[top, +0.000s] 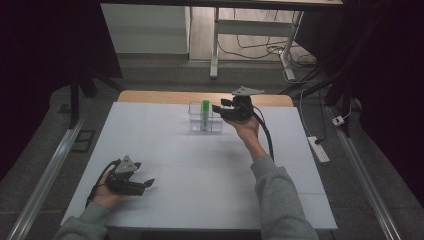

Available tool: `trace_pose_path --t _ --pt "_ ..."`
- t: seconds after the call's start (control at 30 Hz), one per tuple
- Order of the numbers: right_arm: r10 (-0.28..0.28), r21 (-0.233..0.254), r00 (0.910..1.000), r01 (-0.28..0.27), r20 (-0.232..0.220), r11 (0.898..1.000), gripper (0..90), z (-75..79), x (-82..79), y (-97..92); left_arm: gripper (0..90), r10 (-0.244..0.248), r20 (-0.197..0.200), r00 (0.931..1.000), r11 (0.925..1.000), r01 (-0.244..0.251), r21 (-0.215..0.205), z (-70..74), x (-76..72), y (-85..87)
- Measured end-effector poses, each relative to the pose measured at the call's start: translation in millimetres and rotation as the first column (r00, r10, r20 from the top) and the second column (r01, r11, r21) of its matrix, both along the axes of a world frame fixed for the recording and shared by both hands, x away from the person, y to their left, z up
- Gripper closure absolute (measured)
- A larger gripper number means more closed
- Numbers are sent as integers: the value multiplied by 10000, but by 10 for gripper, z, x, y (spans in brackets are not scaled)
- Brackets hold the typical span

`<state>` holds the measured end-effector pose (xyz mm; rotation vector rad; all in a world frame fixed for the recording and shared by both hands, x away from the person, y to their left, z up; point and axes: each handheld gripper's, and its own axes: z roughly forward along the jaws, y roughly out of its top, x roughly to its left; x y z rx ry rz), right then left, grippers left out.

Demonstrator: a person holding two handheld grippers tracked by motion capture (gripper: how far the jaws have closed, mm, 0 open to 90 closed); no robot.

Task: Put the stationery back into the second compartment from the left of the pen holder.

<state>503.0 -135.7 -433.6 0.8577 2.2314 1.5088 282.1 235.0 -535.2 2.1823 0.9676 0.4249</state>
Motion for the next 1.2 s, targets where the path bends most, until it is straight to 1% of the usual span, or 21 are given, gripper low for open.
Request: trace_pose_path --t 0.13,0.27,0.4,0.53,0.63,0.73,0.87,0.93,1.07,1.2 --pt "11 -256 10000 -12 -42 9997 465 -35 -127 -157 190 47 7 10000 10000 -47 -14 0 1 3" --pt "-24 -212 9999 21 -157 9998 464 -83 -281 -324 190 39 2 10000 10000 -39 15 -2 2 3" --pt "-58 -559 9996 43 -275 9984 459 -147 -427 -492 190 91 14 10000 10000 -91 15 -2 11 7" --pt "-168 -514 9997 157 -196 9986 458 -180 -574 -680 190 82 26 10000 10000 -82 35 -3 16 2" --pt "-197 -717 9996 181 -214 9973 458 -204 -683 -809 190 94 40 9999 9999 -94 38 -2 16 0" --pt "-168 -834 9993 139 -339 9964 454 -238 -788 -927 190 102 48 9999 9999 -103 48 -2 15 0" --pt "-154 -1022 9991 112 -404 9947 448 -313 -934 -1058 190 114 70 9999 9999 -115 65 1 11 -2" --pt "-176 -1002 9988 130 -452 9949 448 -348 -997 -1126 190 126 93 9999 9999 -127 71 4 9 0" --pt "-270 -1219 9983 204 -523 9923 446 -399 -1101 -1246 190 133 102 9999 9999 -133 65 4 11 1" --pt "-343 -1257 9977 267 -587 9917 445 -435 -1195 -1362 190 149 112 9998 9999 -150 53 4 14 -2"
